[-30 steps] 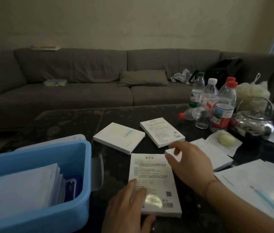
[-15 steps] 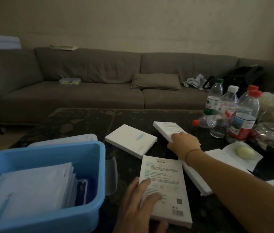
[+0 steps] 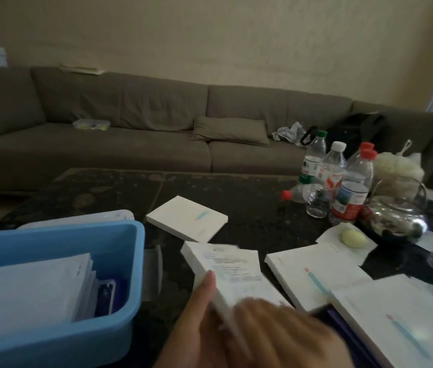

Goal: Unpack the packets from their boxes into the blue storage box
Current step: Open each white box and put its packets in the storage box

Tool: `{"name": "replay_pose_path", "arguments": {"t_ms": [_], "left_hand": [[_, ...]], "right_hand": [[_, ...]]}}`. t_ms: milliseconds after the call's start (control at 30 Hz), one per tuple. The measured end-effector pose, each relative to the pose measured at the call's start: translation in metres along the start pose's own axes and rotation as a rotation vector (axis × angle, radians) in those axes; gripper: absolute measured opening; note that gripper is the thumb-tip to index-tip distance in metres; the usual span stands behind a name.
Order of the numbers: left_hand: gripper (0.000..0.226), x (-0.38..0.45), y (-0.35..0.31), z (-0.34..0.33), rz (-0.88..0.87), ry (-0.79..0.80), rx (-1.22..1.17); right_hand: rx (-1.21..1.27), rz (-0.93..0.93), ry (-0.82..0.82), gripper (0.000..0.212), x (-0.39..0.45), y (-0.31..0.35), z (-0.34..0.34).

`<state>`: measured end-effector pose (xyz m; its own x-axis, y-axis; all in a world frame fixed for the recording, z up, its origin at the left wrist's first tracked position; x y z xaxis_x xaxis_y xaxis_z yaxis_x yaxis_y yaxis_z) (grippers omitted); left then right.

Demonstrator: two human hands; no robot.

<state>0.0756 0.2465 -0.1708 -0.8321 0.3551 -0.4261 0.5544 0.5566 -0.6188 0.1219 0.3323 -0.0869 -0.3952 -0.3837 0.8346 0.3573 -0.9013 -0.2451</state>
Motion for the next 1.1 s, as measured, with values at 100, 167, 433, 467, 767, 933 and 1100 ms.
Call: {"name": "replay_pose_path", "arguments": {"t_ms": [100,167,433,467,767,933,1100], "left_hand": [[0.064,0.0,-0.004,0.009,-0.142,-0.066,0.234],[0.041,0.0,-0.025,0.01,-0.218,-0.219,0.397],[0.046,-0.015,-0.041,0.009,-0.276,0.02,0.636],[0.05,-0.017,-0.042,0.007,-0.266,0.036,0.661],[0.055,-0.021,-0.043,0.014,-0.245,0.075,0.742],[0.05,-0.026,-0.045,0.015,-0.273,0.071,0.784],[0.063,-0.029,-0.043,0.015,-0.264,0.095,0.822]], "right_hand": [[0.029,0.113,0.149,0.055,-0.02,0.011,-0.012],[0.12,0.11,0.122,0.037,-0.024,0.009,-0.009],[0.362,-0.559,0.027,0.049,-0.032,-0.051,-0.014],[0.363,-0.561,0.008,0.046,-0.032,-0.051,-0.015],[0.321,-0.51,-0.123,0.013,-0.025,-0.048,-0.015],[0.261,-0.441,-0.175,0.02,-0.022,-0.046,-0.012],[0.114,-0.235,-0.191,0.017,-0.021,-0.035,-0.009]]}}
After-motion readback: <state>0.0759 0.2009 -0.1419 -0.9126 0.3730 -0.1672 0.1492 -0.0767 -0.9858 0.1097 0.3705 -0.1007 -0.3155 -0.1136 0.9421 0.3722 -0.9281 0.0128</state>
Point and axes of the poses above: each hand's wrist, its own x-axis towards the middle knuckle, its own z-axis out of the back of the hand, y = z × x, the point moved 6 cm from there along x, towards the middle knuckle, and after that the axes turned 14 degrees about -y, right-handed, at the moved point
